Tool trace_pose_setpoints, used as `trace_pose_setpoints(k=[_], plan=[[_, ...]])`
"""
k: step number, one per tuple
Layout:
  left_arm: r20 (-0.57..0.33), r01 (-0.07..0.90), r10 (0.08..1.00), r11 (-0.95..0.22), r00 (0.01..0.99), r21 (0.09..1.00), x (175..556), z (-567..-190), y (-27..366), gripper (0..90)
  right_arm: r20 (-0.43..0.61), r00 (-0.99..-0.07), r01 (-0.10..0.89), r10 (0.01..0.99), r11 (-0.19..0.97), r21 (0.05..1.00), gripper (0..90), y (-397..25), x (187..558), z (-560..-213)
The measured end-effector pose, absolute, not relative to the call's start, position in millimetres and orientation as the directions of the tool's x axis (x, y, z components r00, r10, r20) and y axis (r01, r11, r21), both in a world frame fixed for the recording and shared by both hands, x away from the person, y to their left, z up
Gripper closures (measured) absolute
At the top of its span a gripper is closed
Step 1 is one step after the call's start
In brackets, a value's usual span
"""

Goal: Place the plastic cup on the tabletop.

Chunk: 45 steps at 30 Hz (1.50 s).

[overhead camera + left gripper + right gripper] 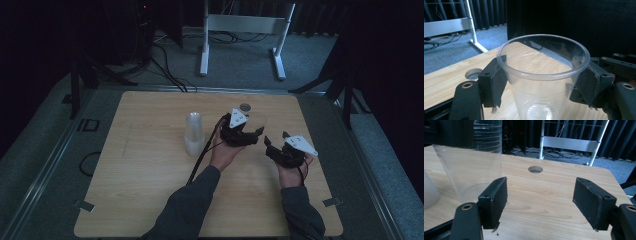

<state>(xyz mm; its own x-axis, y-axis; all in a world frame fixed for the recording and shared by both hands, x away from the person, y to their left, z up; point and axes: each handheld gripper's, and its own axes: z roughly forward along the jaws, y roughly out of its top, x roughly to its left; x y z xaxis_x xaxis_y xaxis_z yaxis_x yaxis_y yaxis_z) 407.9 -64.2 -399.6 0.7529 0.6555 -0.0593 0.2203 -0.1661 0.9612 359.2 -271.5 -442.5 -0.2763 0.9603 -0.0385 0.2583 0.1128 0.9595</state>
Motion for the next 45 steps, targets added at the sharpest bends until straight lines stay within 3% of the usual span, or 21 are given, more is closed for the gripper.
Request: trace_pose_setpoints(k=[15, 45], plan=[[-0.012, 0.179, 0.675, -0.178, 0.738, 0.968, 399.6, -404.4, -63.1, 29.5, -0.037, -0.276, 0.259, 0.96, 0.112, 0.959, 27.6, -272.7, 359.0, -442.4], [-0.022, 0.184, 0.683, -0.165, 0.73, 0.969, 393.0, -417.6, -55.4, 29.5, -0.035, -0.276, 0.261, 0.96, 0.11, 0.959, 27.6, -274.2, 359.2, -442.7]])
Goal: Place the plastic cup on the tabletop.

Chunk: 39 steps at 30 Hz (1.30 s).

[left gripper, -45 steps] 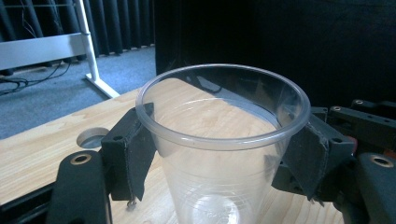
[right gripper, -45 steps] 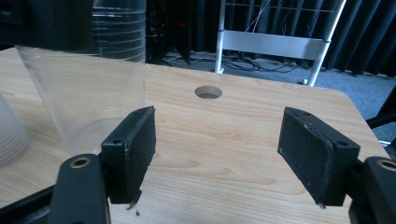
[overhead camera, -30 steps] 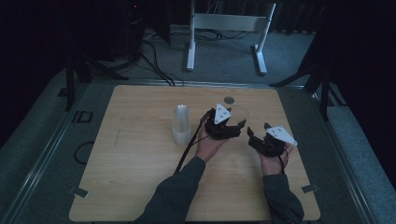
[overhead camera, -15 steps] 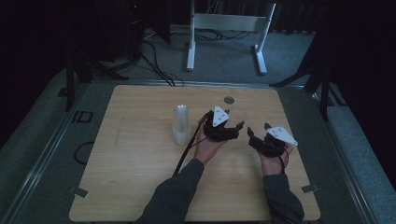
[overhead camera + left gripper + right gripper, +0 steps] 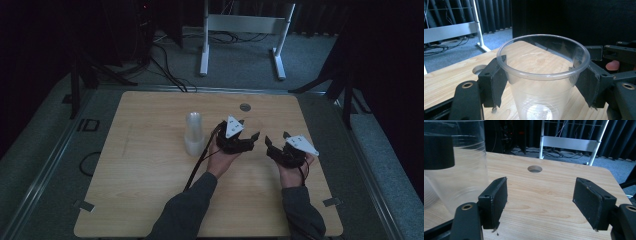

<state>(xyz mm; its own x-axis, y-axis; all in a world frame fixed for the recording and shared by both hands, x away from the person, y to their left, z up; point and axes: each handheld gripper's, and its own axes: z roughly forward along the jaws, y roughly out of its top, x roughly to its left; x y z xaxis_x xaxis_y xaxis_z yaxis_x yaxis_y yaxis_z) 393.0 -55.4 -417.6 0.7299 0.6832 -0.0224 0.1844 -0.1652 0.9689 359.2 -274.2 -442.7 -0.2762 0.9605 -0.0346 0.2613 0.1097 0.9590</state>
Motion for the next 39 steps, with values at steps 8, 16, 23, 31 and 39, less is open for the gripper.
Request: trace_pose_setpoints(k=[8, 16, 23, 31, 39], plan=[[-0.029, 0.192, 0.688, -0.162, 0.725, 0.968, 390.6, -423.2, -52.5, 29.5, -0.032, -0.275, 0.259, 0.961, 0.106, 0.96, 27.6, -275.0, 359.0, -441.9], [-0.037, 0.202, 0.689, -0.16, 0.724, 0.966, 388.4, -429.4, -49.8, 29.5, -0.034, -0.277, 0.262, 0.96, 0.109, 0.959, 27.6, -274.2, 359.4, -442.7], [-0.038, 0.204, 0.692, -0.16, 0.721, 0.966, 387.3, -433.6, -48.1, 29.5, -0.035, -0.278, 0.262, 0.96, 0.11, 0.959, 27.6, -273.5, 359.3, -442.5], [-0.036, 0.209, 0.692, -0.167, 0.721, 0.964, 386.7, -437.3, -48.7, 29.5, -0.03, -0.274, 0.263, 0.961, 0.106, 0.959, 27.5, -275.0, 359.3, -442.5], [-0.037, 0.213, 0.693, -0.171, 0.72, 0.962, 385.7, -441.3, -47.5, 29.5, -0.029, -0.273, 0.263, 0.962, 0.103, 0.959, 27.6, -275.2, 359.0, -442.1]])
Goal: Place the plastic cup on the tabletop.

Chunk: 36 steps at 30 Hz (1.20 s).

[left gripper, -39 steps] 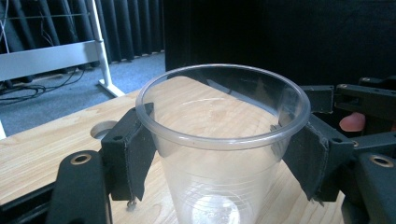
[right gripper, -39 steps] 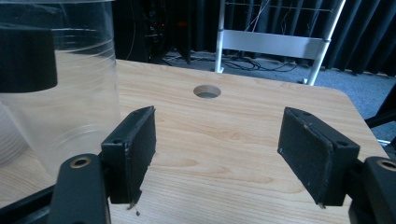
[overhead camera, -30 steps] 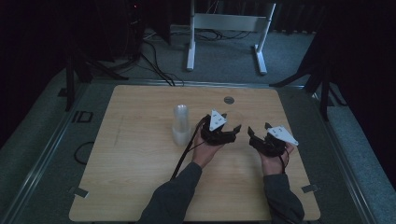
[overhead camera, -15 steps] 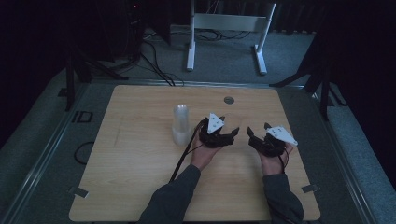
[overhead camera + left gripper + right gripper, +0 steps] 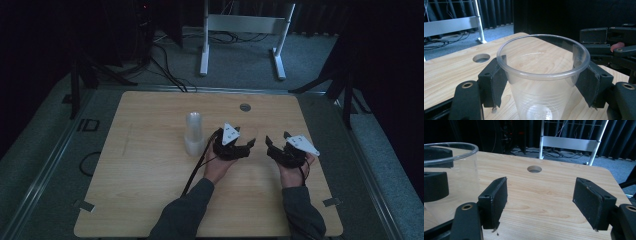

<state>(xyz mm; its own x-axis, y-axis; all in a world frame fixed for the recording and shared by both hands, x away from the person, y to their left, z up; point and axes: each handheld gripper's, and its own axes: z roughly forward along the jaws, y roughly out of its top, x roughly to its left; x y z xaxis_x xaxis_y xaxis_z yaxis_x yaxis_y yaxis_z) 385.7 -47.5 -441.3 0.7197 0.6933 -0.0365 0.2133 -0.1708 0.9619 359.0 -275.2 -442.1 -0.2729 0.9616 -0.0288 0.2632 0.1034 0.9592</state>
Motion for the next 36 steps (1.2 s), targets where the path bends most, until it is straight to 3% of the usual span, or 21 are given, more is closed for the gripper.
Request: trace_pose_setpoints(k=[36], plan=[[-0.041, 0.228, 0.701, -0.174, 0.712, 0.958, 380.4, -455.7, -34.9, 29.3, -0.033, -0.272, 0.263, 0.962, 0.107, 0.959, 27.5, -276.2, 358.9, -442.6]])
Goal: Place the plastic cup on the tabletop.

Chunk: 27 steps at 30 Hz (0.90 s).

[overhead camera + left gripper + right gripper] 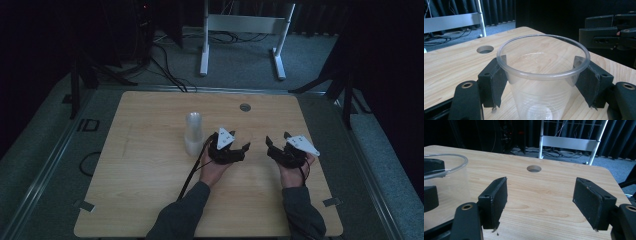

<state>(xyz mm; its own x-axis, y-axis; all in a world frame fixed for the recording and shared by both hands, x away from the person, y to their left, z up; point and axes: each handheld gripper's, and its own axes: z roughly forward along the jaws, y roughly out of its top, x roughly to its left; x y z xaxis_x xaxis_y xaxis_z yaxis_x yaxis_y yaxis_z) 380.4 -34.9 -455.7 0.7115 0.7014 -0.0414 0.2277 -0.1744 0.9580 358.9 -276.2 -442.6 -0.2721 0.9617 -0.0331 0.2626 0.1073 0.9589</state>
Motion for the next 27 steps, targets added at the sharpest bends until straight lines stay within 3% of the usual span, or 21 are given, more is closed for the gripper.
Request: trace_pose_setpoints(k=[27], plan=[[-0.047, 0.248, 0.703, -0.188, 0.71, 0.95, 376.8, -471.0, -30.4, 29.1, -0.032, -0.274, 0.264, 0.961, 0.107, 0.958, 27.5, -276.5, 358.8, -442.8]])
